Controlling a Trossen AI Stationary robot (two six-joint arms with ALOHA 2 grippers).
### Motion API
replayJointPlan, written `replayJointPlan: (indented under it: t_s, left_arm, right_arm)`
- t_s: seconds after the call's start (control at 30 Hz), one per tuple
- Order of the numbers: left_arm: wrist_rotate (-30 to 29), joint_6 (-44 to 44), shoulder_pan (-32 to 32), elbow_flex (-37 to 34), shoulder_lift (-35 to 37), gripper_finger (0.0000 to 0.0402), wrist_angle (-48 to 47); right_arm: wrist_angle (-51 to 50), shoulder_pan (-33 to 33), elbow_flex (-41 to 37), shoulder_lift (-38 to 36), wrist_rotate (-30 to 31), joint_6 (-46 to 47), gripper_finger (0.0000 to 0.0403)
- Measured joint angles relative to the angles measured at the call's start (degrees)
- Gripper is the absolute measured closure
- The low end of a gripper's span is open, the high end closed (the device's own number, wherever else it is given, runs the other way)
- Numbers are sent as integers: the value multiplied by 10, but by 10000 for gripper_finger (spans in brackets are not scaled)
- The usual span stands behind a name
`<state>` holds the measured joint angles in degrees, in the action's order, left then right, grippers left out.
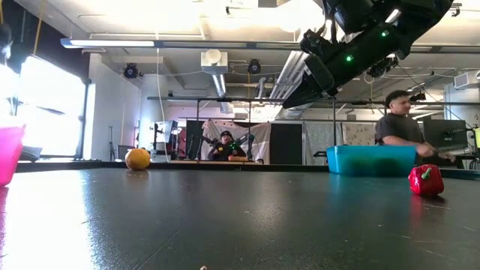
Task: Sort produce into baskets
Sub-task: Put the yellow lemon into the blue bin
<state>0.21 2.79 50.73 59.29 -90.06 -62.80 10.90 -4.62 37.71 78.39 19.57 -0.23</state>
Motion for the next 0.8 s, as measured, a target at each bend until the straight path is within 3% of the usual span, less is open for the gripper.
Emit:
replayJointPlan:
  t_s: [0.17, 0.27, 0.4, 0.53, 0.7, 0.8]
  left_arm:
    - [-57, 90, -18, 36, 2, 263, -48]
    - [-93, 147, -40, 37, 14, 280, -47]
    - [-162, 160, -67, 27, 51, 315, -32]
    - [-213, 170, -118, -13, 114, 353, -2]
    - [-236, 214, -214, -97, 212, 394, 12]
    - [-238, 236, -286, -149, 266, 399, 61]
  right_arm:
    - [-4, 0, 0, 0, 0, 0, 403]
    - [-4, 0, 0, 0, 0, 0, 403]
    - [-4, 0, 0, 0, 0, 0, 403]
    - [-6, 0, 0, 0, 0, 0, 403]
    - [-8, 0, 0, 0, 0, 0, 403]
    - [-8, 0, 0, 0, 0, 0, 403]
